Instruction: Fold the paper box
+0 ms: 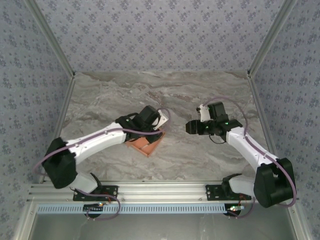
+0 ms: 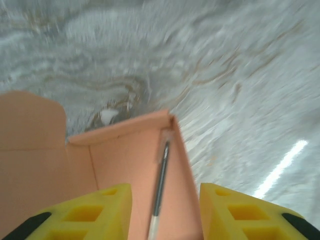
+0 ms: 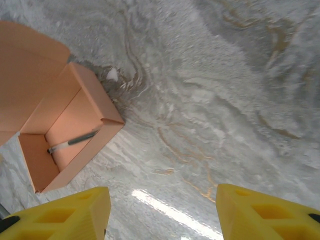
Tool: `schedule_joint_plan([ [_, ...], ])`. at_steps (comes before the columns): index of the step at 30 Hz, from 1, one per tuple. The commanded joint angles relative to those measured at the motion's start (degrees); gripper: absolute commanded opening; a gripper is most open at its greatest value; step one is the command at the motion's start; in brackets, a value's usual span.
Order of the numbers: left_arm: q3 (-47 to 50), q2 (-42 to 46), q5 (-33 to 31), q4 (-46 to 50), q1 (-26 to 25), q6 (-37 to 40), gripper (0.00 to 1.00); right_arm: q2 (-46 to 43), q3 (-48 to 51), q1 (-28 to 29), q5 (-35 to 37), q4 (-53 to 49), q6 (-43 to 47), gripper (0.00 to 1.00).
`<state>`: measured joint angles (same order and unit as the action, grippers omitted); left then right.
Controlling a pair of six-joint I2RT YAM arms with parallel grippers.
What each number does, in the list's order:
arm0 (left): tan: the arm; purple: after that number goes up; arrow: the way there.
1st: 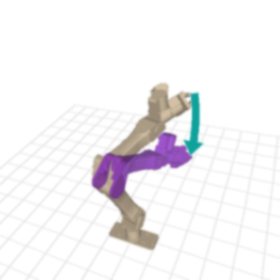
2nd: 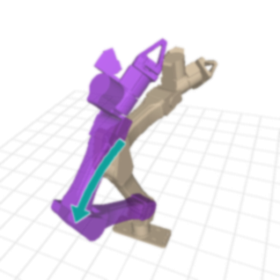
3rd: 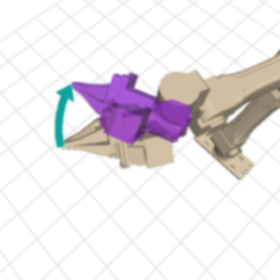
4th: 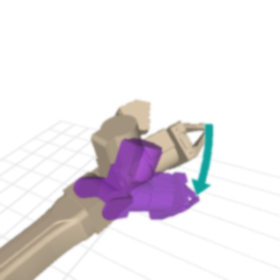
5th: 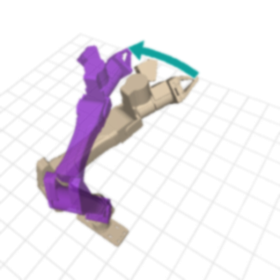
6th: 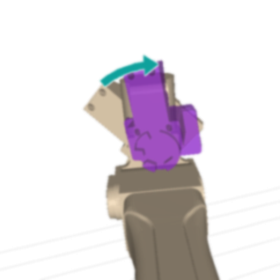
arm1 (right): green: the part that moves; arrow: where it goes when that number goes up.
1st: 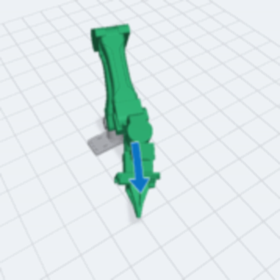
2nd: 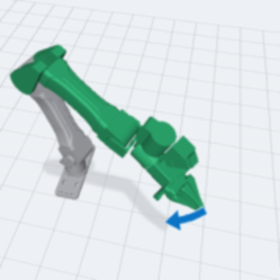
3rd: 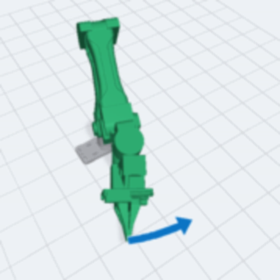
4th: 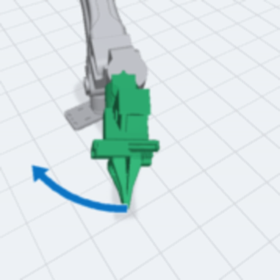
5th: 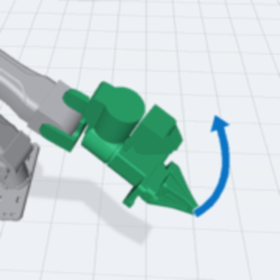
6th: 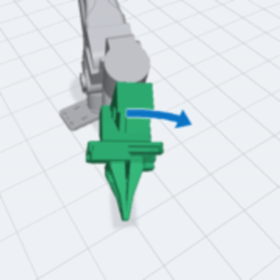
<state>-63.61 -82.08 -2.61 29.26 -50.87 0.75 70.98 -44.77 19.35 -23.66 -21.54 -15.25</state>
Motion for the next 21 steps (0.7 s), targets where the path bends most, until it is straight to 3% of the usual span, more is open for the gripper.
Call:
schedule_joint_plan([
  [1,-3.0,5.5,5.0,-0.7,0.4,-5.0,0.43,2.9,-1.1,4.4,2.7,2.5,-1.4,0.59],
  [3,-3.2,8.3,4.4,0.3,1.9,-7.9,0.45,5.2,-2.2,7.1,3.0,3.6,-1.5,0.6],
  [9,-0.4,17.7,1.7,5.7,12.6,-19.2,0.49,13.9,-6.4,12.1,0.3,9.9,-2.6,0.6],
  [16,11.5,26.9,4.8,9.2,32.2,-28.1,0.54,25.6,-13.7,14.5,-1.8,11.9,-2.7,0.59],
  [21,22.8,29.6,6.7,8.4,38.5,-31.5,0.54,28.4,-15.7,14.4,-2.5,12.3,-3.1,0.59],
])
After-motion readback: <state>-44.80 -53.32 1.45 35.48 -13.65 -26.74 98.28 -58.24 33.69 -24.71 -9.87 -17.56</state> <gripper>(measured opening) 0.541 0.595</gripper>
